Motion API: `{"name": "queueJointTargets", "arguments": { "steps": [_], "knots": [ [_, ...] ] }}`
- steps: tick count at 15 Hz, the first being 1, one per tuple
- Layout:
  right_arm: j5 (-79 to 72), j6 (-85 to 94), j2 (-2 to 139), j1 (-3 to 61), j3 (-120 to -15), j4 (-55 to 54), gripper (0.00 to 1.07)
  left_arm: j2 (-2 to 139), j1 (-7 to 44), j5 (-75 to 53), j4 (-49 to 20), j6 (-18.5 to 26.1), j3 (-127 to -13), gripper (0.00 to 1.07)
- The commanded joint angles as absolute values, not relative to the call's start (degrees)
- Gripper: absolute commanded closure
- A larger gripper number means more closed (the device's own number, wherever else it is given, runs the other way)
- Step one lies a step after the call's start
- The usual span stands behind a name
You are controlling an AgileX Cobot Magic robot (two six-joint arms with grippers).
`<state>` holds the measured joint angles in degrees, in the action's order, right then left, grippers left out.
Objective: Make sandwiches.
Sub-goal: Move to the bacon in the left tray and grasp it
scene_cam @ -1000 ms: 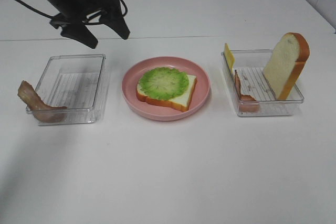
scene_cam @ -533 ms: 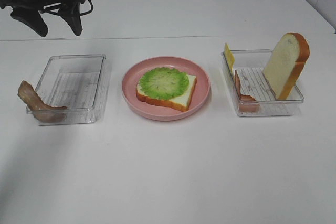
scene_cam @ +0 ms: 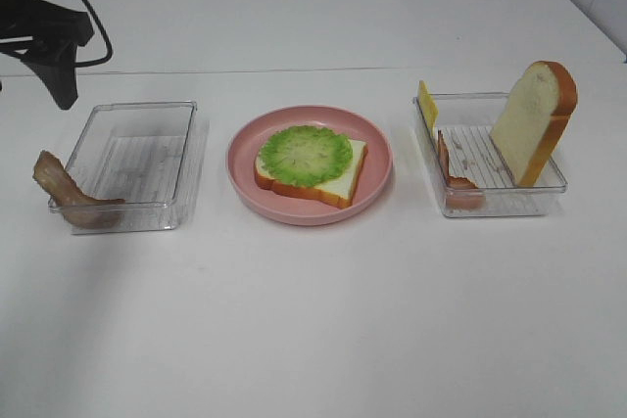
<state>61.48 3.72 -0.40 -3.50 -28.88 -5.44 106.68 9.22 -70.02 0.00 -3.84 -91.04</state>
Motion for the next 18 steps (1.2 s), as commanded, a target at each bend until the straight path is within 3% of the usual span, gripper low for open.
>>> {"name": "queueJointTargets", "arguments": {
  "steps": [1, 7, 13, 17, 18],
  "knots": [
    [60.79, 3.67, -1.09, -3.95, -28.82, -5.21, 0.33, 105.83, 9.17, -73.74, 1.03, -5.1, -87.55, 0.35],
    [60.79, 3.67, -1.09, -3.95, -28.82, -5.21, 0.33, 108.06, 9.11, -63.77, 1.43, -8.19, -85.54, 0.35],
    [60.79, 3.67, -1.09, -3.95, -28.82, -5.21, 0.33, 116.77, 9.11, -63.54, 2.01, -14.04, -85.54, 0.35],
    [60.79, 3.67, -1.09, -3.95, -28.82, -5.21, 0.33, 119.46, 9.11, -61.59, 1.95, -14.15, -85.54, 0.35],
    [60.79, 3.67, -1.09, -3.95, -28.82, -5.21, 0.33, 119.58, 9.11, -60.56, 1.95, -14.5, -85.54, 0.49]
  ]
}}
